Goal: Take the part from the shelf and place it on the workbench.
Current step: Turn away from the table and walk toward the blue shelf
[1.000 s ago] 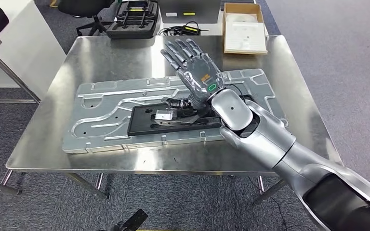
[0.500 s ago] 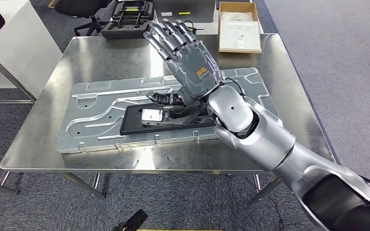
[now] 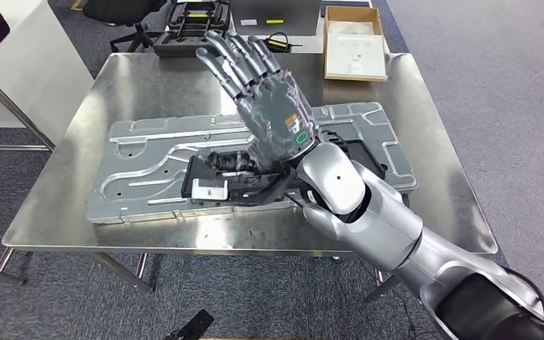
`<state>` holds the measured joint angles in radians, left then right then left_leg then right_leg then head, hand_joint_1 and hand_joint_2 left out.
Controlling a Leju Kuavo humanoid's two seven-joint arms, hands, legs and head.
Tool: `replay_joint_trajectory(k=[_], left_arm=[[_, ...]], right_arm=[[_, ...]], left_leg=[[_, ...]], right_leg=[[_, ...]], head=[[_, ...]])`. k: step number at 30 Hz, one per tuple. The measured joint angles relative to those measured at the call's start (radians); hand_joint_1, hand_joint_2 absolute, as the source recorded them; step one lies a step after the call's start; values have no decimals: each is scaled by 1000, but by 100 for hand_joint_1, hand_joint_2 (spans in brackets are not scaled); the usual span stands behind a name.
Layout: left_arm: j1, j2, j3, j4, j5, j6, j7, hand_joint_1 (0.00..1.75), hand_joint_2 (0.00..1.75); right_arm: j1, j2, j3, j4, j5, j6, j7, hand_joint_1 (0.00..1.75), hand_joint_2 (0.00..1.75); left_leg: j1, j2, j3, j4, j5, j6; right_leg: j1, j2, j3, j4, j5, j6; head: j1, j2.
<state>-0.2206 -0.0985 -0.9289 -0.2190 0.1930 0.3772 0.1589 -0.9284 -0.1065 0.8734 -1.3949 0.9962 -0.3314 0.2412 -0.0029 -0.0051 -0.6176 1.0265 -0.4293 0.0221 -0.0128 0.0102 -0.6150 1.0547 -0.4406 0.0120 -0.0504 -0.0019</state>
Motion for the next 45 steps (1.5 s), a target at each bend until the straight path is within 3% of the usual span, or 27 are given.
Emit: replay_joint_trajectory(k=[2,4,6,8,10,11,14,15,16,18,20,22,24,25,26,28,30,31,32,34,35,37,39,40,42,44,45], left_arm=[[4,0,0,0,5,5,0,0,0],[10,1,0,0,8,10,1,0,0],[12,1,0,0,10,14,1,0,0],[15,2,0,0,13,18,3,0,0],[20,4,0,0,15,23,5,0,0],[22,5,0,0,16,25,6,0,0],[21,9,0,0,14,30,9,0,0],[19,11,0,0,11,31,11,0,0],[18,13,0,0,9,32,13,0,0],[19,15,0,0,7,35,15,0,0],[21,17,0,0,7,38,18,0,0],[21,20,0,0,7,42,20,0,0],[22,21,0,0,7,43,21,0,0],[23,21,0,0,7,43,22,0,0],[24,21,0,0,7,43,23,0,0],[24,21,0,0,8,43,24,0,0],[25,21,0,0,9,45,25,0,0],[25,21,0,0,10,46,25,0,0],[26,22,0,0,12,47,26,0,0],[27,22,0,0,16,47,29,0,0],[27,23,0,1,18,47,31,0,0],[29,23,0,1,19,47,34,0,0],[30,23,0,1,19,47,35,0,0],[30,23,0,1,19,47,35,0,0],[30,23,0,1,19,47,35,0,0],[29,23,0,1,19,47,35,0,0],[28,23,0,1,20,48,35,0,0]], right_arm=[[23,9,-1,-9,-22,-12,-7,0,0],[45,20,-1,-16,-63,-26,-21,0,0],[65,33,-2,-24,-124,-44,-42,0,0],[90,44,-3,-30,-191,-60,-63,0,0],[120,52,-4,-35,-260,-77,-87,0,0],[135,56,-5,-37,-296,-86,-100,0,0],[178,75,-13,-51,-407,-120,-147,0,0],[192,83,-16,-56,-442,-133,-163,0,0],[204,90,-19,-60,-471,-145,-178,0,0],[226,101,-24,-67,-522,-163,-200,0,0],[248,106,-26,-74,-570,-173,-217,0,0],[263,107,-31,-83,-612,-181,-230,0,0],[276,108,-35,-91,-635,-185,-237,0,0],[282,109,-37,-94,-641,-186,-239,0,0],[287,109,-38,-96,-647,-187,-242,0,0],[293,111,-42,-102,-660,-189,-248,0,0],[295,118,-46,-113,-678,-193,-256,0,0],[296,122,-48,-119,-690,-198,-261,0,0],[298,126,-49,-126,-706,-203,-265,0,0],[303,132,-50,-135,-740,-214,-271,0,0],[304,136,-50,-140,-754,-216,-272,0,0],[306,145,-51,-150,-768,-220,-273,0,0],[307,153,-51,-158,-770,-222,-274,0,0],[308,155,-51,-160,-770,-222,-274,0,0],[312,157,-51,-163,-770,-223,-274,0,0],[313,158,-51,-169,-773,-223,-274,0,0],[313,160,-51,-173,-778,-223,-274,0,0]], left_leg=[[2,-1,-6,1,5,-11],[5,0,-15,16,-12,-21],[8,0,-44,92,-76,-31],[10,0,-87,223,-157,-38],[11,0,-97,291,-191,-38],[11,0,-76,273,-185,-36],[6,0,67,60,-130,-20],[1,0,100,5,-117,-14],[-3,-1,109,-17,-110,-9],[-8,-1,101,-21,-89,2],[-5,3,90,-34,-58,14],[-1,8,67,-44,-25,24],[-2,9,36,-44,-1,27],[-1,9,20,-42,10,26],[-1,9,3,-40,22,24],[1,10,-33,-30,42,18],[1,10,-62,-13,56,8],[0,10,-68,-6,61,2],[0,10,-70,-3,67,-4],[3,8,-71,-5,80,-17],[5,7,-79,2,69,-23],[9,5,-106,66,-10,-35],[12,5,-137,195,-111,-44],[12,5,-143,253,-133,-46],[12,5,-118,292,-111,-45],[11,4,-28,203,-70,-34],[9,4,34,123,-76,-26]], right_leg=[[5,2,-3,-2,5,-14],[5,0,-8,-7,16,-31],[3,-2,-18,-12,29,-45],[5,-4,-35,-12,42,-50],[9,-5,-56,-12,58,-50],[10,-5,-66,-12,66,-50],[14,-4,-91,-13,94,-44],[13,-4,-94,-16,103,-39],[12,-5,-95,-19,112,-33],[9,-5,-95,-32,131,-20],[7,-5,-105,-30,116,-11],[4,-6,-133,45,20,-6],[3,-6,-158,178,-77,0],[3,-6,-159,229,-93,2],[3,-6,-145,251,-87,4],[1,-7,-63,191,-48,6],[4,-6,45,59,-56,2],[6,-5,77,12,-68,-2],[9,-4,89,-10,-79,-7],[11,-4,80,-16,-67,-22],[10,-5,72,-17,-57,-31],[7,-7,47,-20,-31,-45],[9,-8,15,-20,-5,-51],[11,-8,-1,-19,7,-51],[14,-9,-33,-18,32,-50],[18,-8,-63,-18,56,-49],[20,-8,-73,-17,67,-46]], head=[[0,0],[-1,0],[-5,0],[-9,0],[-9,0],[-9,0],[-9,0],[-8,0],[-8,0],[-7,0],[-7,0],[-5,0],[-3,0],[-3,0],[-3,0],[-3,0],[-4,0],[-4,0],[-4,0],[-1,0],[-2,0],[-6,0],[-11,0],[-11,0],[-11,0],[-11,0],[-11,0]])
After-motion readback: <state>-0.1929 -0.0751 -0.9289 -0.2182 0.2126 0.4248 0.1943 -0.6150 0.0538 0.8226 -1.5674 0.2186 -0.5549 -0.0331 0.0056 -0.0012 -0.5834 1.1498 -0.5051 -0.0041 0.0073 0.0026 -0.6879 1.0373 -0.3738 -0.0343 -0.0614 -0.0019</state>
